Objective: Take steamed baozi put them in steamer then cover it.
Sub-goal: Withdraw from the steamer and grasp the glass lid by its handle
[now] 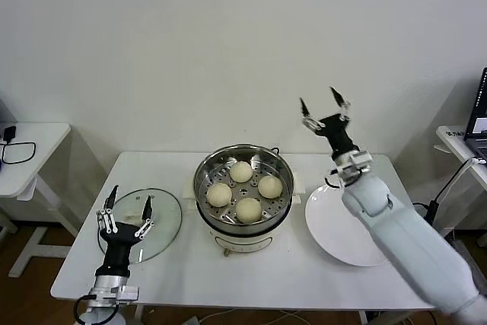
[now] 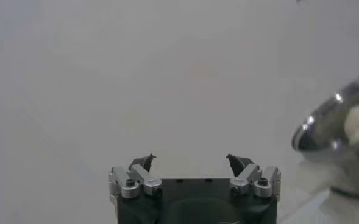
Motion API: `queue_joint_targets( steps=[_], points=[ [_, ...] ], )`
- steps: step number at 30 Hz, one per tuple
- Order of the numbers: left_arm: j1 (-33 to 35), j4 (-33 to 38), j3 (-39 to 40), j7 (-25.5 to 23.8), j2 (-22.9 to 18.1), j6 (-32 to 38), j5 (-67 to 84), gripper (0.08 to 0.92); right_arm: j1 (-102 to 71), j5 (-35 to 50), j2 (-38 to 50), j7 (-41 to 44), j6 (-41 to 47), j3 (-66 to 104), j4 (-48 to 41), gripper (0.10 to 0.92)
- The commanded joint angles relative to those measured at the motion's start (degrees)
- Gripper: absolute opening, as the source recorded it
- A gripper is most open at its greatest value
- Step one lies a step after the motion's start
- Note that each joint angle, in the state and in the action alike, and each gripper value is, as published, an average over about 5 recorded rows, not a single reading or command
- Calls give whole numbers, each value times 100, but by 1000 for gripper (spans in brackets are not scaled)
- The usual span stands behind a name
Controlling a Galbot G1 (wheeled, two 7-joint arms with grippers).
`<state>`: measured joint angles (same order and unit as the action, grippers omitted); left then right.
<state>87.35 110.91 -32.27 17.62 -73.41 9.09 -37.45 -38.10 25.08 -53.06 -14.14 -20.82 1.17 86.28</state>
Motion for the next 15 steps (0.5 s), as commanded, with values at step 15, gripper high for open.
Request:
queue_joint_targets(
  steps=[15],
  points=[
    [-666,-2560,-329,222,277,-244,-3230,823,-3174,-440,-1478,308,-516,2872,190,823]
  ],
)
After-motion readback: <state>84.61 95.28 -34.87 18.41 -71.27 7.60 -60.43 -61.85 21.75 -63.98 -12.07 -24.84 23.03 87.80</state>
